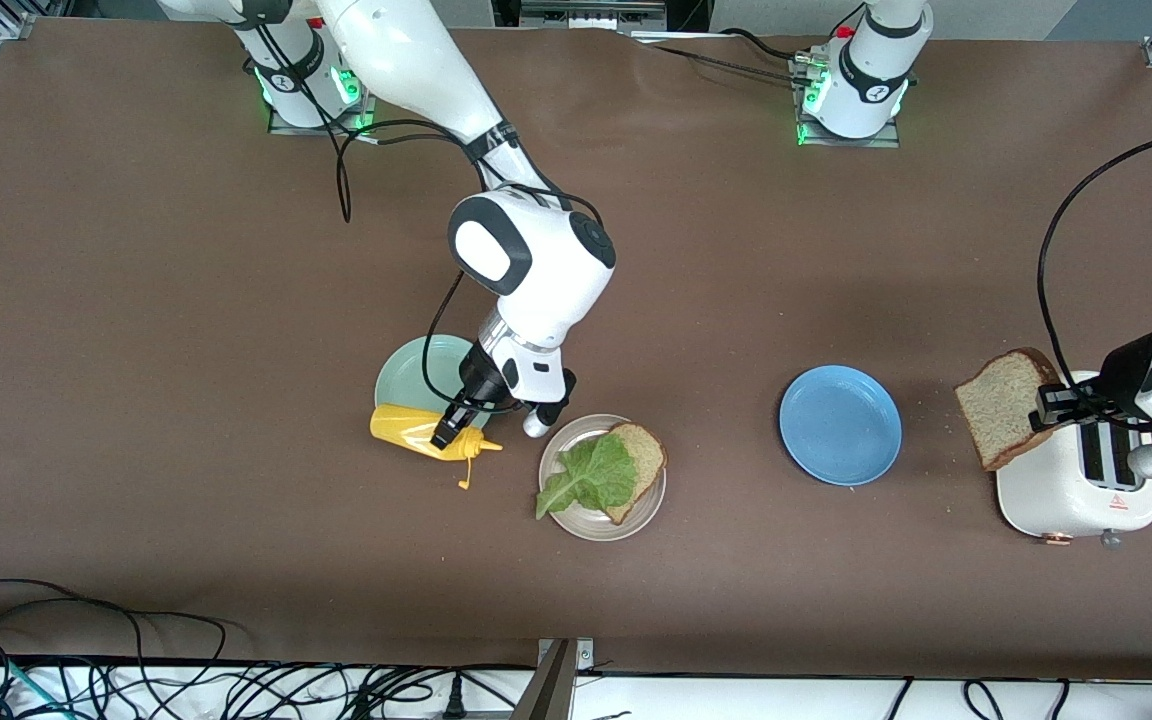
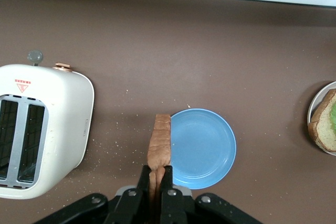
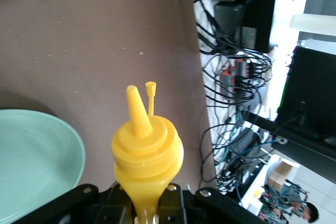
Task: Make sandwich on beige plate with both arms
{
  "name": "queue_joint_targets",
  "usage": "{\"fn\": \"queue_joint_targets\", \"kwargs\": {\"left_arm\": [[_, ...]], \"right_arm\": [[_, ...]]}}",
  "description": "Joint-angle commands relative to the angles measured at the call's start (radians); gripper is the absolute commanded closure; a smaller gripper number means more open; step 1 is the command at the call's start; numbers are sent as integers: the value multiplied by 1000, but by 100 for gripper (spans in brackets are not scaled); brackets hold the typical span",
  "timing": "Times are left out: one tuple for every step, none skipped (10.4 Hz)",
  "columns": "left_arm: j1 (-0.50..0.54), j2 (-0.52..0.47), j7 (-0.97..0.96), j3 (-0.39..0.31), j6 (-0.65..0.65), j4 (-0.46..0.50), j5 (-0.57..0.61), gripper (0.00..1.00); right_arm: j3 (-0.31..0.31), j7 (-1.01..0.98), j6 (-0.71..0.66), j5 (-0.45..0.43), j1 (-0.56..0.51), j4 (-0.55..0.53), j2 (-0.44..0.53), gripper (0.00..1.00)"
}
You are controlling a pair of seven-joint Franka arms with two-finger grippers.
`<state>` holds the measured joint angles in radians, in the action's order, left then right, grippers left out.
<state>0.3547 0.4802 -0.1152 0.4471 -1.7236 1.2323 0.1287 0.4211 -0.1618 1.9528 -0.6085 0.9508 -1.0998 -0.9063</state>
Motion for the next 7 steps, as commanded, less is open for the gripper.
{"fn": "queue_joint_targets", "kwargs": {"left_arm": [[-3, -9, -14, -1, 10, 3, -23, 100], [-5, -9, -21, -1, 10, 3, -23, 100], [-11, -9, -29, -1, 10, 3, -23, 100], [-11, -9, -34, -1, 10, 3, -23, 100], [-16, -9, -34, -1, 10, 3, -23, 100], [-17, -8, -35, -1, 10, 3, -23, 100], [-26, -5, -49, -1, 9, 1, -43, 100]], "right_arm": [[13, 15, -14, -74, 17, 43, -35, 100], [12, 4, -15, -73, 17, 43, -30, 100], [10, -8, -23, -63, 17, 43, -14, 100], [5, -22, -23, -19, 14, 41, 7, 100], [21, -83, -23, 83, 8, 41, 21, 100], [34, -156, -23, 184, -15, 41, 42, 100], [35, -192, -23, 298, -42, 40, 75, 100]]}}
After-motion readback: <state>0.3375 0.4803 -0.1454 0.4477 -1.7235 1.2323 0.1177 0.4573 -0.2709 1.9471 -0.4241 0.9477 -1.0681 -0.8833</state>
